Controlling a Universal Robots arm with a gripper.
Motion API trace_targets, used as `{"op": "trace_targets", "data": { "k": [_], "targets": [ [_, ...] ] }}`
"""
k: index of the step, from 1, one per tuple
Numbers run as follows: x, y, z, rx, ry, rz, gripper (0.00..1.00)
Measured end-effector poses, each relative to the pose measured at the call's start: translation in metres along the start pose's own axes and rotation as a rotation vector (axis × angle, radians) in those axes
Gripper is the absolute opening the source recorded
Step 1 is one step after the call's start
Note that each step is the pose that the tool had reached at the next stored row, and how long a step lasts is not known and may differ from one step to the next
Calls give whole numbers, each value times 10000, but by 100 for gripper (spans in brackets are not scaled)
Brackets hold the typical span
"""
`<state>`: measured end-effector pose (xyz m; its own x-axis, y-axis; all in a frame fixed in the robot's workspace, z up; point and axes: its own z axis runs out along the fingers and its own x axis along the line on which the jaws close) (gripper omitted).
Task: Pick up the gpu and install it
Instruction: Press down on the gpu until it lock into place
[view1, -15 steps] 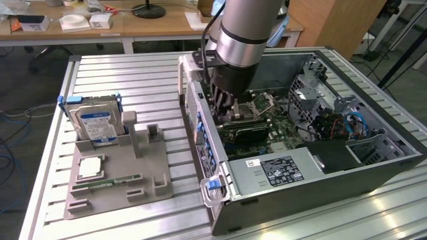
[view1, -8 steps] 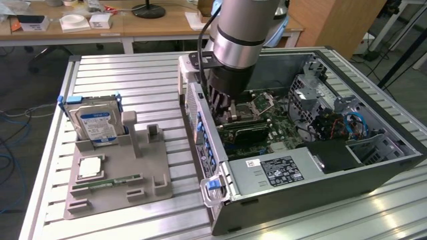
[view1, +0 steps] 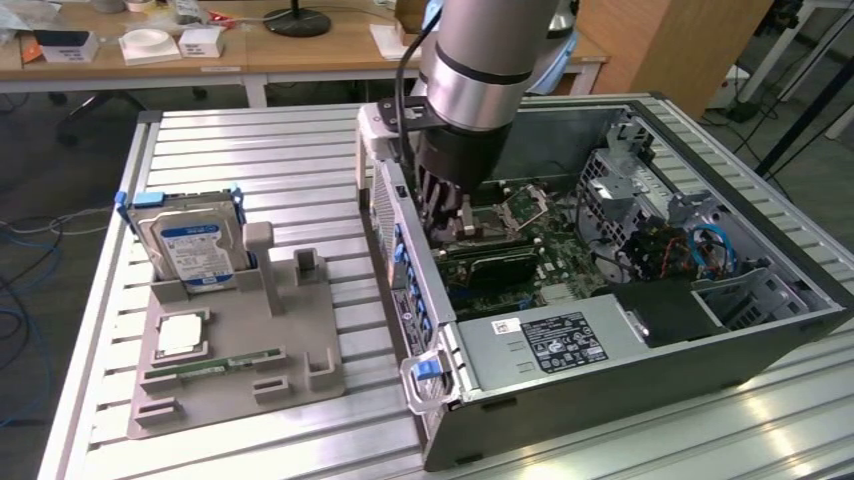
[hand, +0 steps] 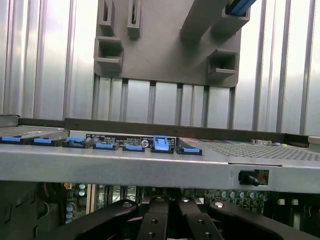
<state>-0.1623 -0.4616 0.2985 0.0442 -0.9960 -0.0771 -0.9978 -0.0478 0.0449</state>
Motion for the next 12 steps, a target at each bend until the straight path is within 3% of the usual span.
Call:
{"op": "trace_targets", "data": {
  "k": [10,12],
  "targets": [
    [1,33,41,44,-12,71,11],
    [1,31,42,107,-12,69,11]
  ]
}}
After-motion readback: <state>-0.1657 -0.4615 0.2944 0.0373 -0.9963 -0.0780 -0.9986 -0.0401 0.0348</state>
